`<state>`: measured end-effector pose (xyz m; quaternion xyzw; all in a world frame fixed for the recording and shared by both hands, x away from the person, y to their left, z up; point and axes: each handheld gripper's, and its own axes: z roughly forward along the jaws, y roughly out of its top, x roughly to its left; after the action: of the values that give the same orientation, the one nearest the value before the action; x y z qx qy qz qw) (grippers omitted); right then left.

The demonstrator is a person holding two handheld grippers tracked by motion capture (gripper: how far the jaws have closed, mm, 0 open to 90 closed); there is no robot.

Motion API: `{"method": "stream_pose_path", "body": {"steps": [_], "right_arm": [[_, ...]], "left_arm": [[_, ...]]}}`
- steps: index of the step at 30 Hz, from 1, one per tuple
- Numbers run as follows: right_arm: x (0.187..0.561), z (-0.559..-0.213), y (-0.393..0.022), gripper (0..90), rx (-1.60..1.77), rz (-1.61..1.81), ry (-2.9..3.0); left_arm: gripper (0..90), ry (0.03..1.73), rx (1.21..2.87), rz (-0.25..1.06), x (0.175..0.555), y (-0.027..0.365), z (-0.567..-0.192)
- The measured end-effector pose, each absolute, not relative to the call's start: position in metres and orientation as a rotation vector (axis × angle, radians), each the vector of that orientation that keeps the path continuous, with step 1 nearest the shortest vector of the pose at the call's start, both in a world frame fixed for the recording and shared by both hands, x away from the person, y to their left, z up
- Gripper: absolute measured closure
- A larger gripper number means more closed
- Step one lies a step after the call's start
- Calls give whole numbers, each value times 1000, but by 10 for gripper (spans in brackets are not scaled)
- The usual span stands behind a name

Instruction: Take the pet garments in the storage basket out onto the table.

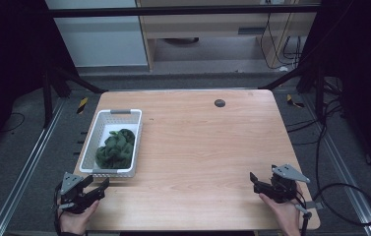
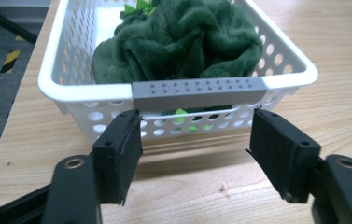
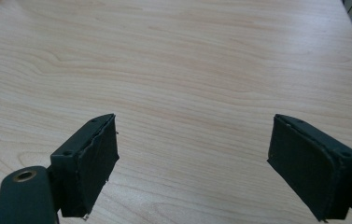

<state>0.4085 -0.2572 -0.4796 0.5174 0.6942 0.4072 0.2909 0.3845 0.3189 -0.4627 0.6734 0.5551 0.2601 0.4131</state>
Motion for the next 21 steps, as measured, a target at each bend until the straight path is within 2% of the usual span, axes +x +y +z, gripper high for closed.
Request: {"method": "stream_pose_path", "body": {"steps": [5, 21], "right_arm": [[408, -481, -265, 148, 1396, 1069, 1830], [406, -480, -260, 134, 1368, 1060, 1844]], "left_arm": [[276, 1373, 1681, 659, 383, 320, -457], [239, 1354, 1645, 681, 381, 330, -439]]}}
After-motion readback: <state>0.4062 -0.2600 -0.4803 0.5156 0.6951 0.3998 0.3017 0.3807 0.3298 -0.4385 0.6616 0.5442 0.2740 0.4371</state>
